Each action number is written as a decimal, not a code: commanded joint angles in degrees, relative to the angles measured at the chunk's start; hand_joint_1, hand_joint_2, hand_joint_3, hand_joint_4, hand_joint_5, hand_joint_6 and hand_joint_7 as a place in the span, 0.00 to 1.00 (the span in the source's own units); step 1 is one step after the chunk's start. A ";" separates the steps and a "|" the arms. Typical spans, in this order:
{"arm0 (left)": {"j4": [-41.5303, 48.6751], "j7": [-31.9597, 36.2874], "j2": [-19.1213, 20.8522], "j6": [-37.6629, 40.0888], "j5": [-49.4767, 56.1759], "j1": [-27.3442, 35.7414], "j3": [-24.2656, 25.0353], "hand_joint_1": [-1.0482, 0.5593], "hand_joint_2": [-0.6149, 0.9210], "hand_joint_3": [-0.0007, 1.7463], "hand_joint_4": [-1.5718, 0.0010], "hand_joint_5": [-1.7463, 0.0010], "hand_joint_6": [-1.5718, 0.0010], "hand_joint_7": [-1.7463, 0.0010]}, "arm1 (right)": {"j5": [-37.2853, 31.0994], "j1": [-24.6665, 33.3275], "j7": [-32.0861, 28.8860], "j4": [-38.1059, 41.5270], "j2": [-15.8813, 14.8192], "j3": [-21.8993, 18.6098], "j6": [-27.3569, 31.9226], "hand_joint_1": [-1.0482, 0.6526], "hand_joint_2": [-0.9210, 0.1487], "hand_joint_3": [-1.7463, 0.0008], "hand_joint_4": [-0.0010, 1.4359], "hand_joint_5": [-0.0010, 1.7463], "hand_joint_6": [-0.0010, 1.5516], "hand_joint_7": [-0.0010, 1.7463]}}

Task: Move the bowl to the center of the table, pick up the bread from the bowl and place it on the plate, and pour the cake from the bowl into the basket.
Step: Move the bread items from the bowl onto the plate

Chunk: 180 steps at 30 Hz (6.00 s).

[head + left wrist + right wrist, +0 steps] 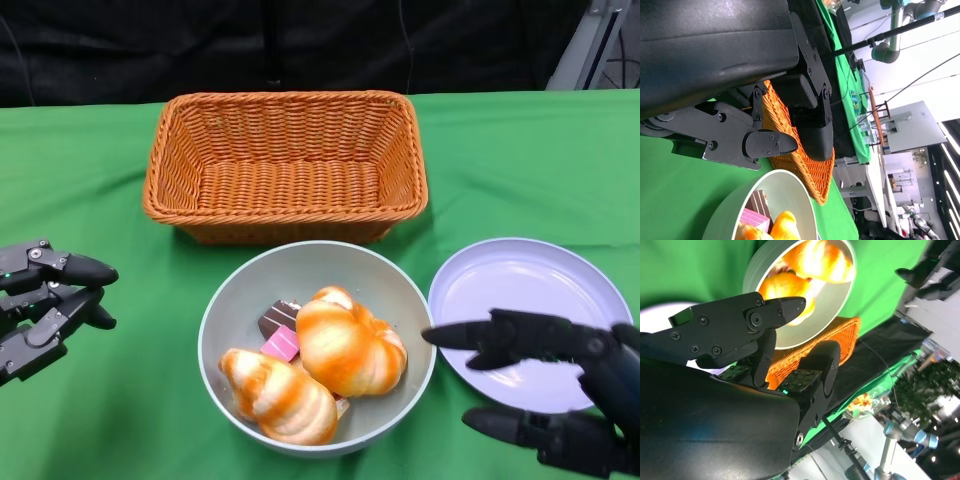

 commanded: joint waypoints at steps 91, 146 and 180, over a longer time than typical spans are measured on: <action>11.69 3.57 0.57 -14.29 10.11 -1.97 -3.46 0.61 0.99 0.21 0.49 0.31 0.42 0.55 | -42.36 -42.91 17.68 43.42 6.58 36.87 9.74 0.18 0.00 0.92 0.69 0.32 0.32 0.05; 15.30 5.13 1.53 -16.69 11.72 -3.61 -4.44 0.59 1.00 0.16 0.47 0.34 0.42 0.57 | -7.69 -34.42 8.80 18.72 4.11 6.27 24.63 0.47 0.00 0.98 0.40 0.81 0.41 0.48; 19.48 4.95 2.01 -18.67 11.06 -5.23 -4.04 0.62 1.00 0.18 0.48 0.33 0.41 0.58 | -8.83 -28.14 -1.38 40.56 -5.92 3.37 6.46 0.53 0.00 0.99 0.48 0.69 0.47 0.40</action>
